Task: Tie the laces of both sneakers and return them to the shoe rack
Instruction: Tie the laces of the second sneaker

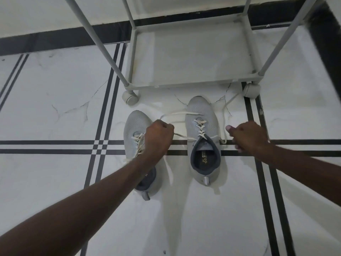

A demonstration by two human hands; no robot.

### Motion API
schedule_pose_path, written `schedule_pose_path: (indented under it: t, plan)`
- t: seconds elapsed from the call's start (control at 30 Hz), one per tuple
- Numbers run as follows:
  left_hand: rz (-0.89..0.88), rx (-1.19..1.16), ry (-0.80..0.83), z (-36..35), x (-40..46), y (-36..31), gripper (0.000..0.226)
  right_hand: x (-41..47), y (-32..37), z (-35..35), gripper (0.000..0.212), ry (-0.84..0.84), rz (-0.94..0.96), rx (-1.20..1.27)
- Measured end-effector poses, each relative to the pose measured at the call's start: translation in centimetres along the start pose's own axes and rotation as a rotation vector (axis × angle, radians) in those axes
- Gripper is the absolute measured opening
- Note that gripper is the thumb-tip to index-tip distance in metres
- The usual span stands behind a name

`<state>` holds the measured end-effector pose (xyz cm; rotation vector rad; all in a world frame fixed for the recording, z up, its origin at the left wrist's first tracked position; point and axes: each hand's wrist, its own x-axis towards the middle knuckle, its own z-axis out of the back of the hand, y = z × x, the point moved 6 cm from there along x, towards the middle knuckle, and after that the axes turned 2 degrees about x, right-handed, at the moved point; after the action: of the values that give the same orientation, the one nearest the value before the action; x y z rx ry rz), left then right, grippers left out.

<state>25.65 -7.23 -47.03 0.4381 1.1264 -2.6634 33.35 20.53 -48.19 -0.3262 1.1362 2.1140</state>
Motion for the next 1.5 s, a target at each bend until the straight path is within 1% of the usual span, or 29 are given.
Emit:
schedule_pose_path:
  t: [0.03, 0.07, 0.1, 0.13, 0.2, 0.23, 0.27, 0.33, 0.37, 0.4, 0.43, 0.47, 0.5, 0.53, 0.57, 0.63, 0.67, 0.73, 0.8, 0.87, 0.97, 1.03, 1.13, 1.17, 1.23, 1.33, 1.37, 1.43, 1.5]
  plan:
    - [0.136, -0.14, 0.097, -0.9, 0.2, 0.2, 0.032, -0.1, -0.5, -1.3, 0.045, 0.138, -0.182, 0.172]
    - [0.221, -0.248, 0.19, -1.8, 0.3, -0.1, 0.037, -0.3, -0.4, -2.2, 0.047, 0.24, -0.296, 0.264]
    - [0.255, -0.32, 0.248, -2.5, 0.4, -0.4, 0.036, -0.3, -0.3, -2.8, 0.044, 0.307, -0.347, 0.287]
    - [0.252, -0.361, 0.276, -3.1, 0.6, -0.8, 0.032, -0.2, 0.0, -3.0, 0.038, 0.337, -0.36, 0.294]
    - [0.213, -0.349, 0.271, -3.8, 1.3, -1.3, 0.023, 0.0, 0.2, -3.1, 0.03, 0.343, -0.367, 0.294]
    - [0.17, -0.254, 0.24, -3.7, 1.6, -1.5, 0.023, 0.0, 0.0, -3.0, 0.03, 0.328, -0.377, 0.278]
    - [0.09, -0.057, 0.189, -3.3, 1.9, -1.8, 0.031, -0.2, -0.4, -3.1, 0.032, 0.323, -0.392, 0.246]
    - [-0.062, 0.408, 0.066, -2.3, 1.6, -2.3, 0.054, -1.0, -1.3, -3.5, 0.038, 0.375, -0.437, 0.182]
    - [-0.087, 0.537, 0.105, -2.5, 1.4, -2.1, 0.056, -1.4, -1.6, -4.0, 0.038, 0.408, -0.447, 0.175]
    - [-0.085, 0.571, 0.203, -3.2, 1.1, -1.7, 0.049, -1.5, -1.7, -4.3, 0.034, 0.422, -0.437, 0.187]
    - [-0.057, 0.528, 0.315, -3.9, 0.9, -1.2, 0.037, -1.3, -1.5, -4.5, 0.028, 0.411, -0.411, 0.202]
    - [0.006, 0.385, 0.39, -4.3, 0.8, -0.8, 0.025, -1.1, -1.1, -4.4, 0.02, 0.375, -0.376, 0.219]
    - [0.101, 0.201, 0.42, -4.7, 0.9, -0.3, 0.019, -0.7, -0.6, -4.2, 0.013, 0.33, -0.341, 0.232]
    - [0.177, 0.041, 0.406, -4.9, 1.0, -0.1, 0.017, -0.3, -0.1, -3.9, 0.008, 0.285, -0.313, 0.246]
    - [0.19, -0.074, 0.346, -4.7, 1.3, -0.4, 0.014, -0.1, 0.4, -3.4, 0.006, 0.246, -0.281, 0.271]
    - [0.119, -0.214, 0.226, -3.8, 1.8, -1.6, 0.01, 0.4, 1.6, -2.2, 0.009, 0.191, -0.162, 0.334]
    - [0.08, -0.281, 0.226, -3.5, 1.8, -2.5, 0.01, 0.5, 2.5, -1.5, 0.011, 0.18, -0.077, 0.353]
    - [0.027, -0.375, 0.308, -3.6, 1.1, -4.6, 0.013, 0.2, 4.8, -0.1, 0.011, 0.184, 0.112, 0.34]
    - [0.025, -0.361, 0.425, -4.7, 0.0, -6.1, 0.015, -0.4, 7.1, 0.8, 0.007, 0.183, 0.274, 0.294]
    - [0.018, -0.296, 0.547, -5.8, -1.0, -7.0, 0.017, -0.7, 8.8, 1.3, 0.009, 0.175, 0.379, 0.282]
    - [-0.12, -0.175, 0.649, -6.0, -1.4, -8.4, 0.014, -0.6, 9.8, 1.6, 0.016, 0.177, 0.456, 0.273]
    - [-0.198, -0.131, 0.665, -5.2, -1.3, -9.2, 0.02, -0.3, 9.7, 1.3, 0.015, 0.217, 0.451, 0.31]
    - [-0.234, -0.077, 0.68, -4.2, -0.9, -10.3, 0.028, 0.1, 9.0, -0.1, 0.02, 0.375, 0.341, 0.431]
    - [-0.238, -0.06, 0.697, -3.9, -0.8, -10.5, 0.031, 0.1, 8.8, -0.5, 0.021, 0.428, 0.304, 0.434]
    - [-0.268, -0.011, 0.732, -3.0, -0.5, -11.0, 0.038, 0.1, 8.4, -0.8, 0.022, 0.466, 0.301, 0.348]
    - [-0.329, 0.059, 0.787, -2.0, -0.1, -11.2, 0.038, 0.0, 8.6, -0.5, 0.02, 0.413, 0.4, 0.154]
    - [-0.335, 0.057, 0.781, -1.8, -0.1, -11.2, 0.036, -0.2, 8.9, -0.5, 0.018, 0.406, 0.427, 0.094]
    - [-0.333, 0.025, 0.71, -1.5, 0.3, -11.0, 0.028, -0.7, 9.1, -0.4, 0.02, 0.395, 0.464, -0.056]
    - [-0.379, 0.029, 0.614, -1.1, 0.9, -10.6, 0.017, -0.7, 8.9, 0.2, 0.031, 0.351, 0.469, -0.206]
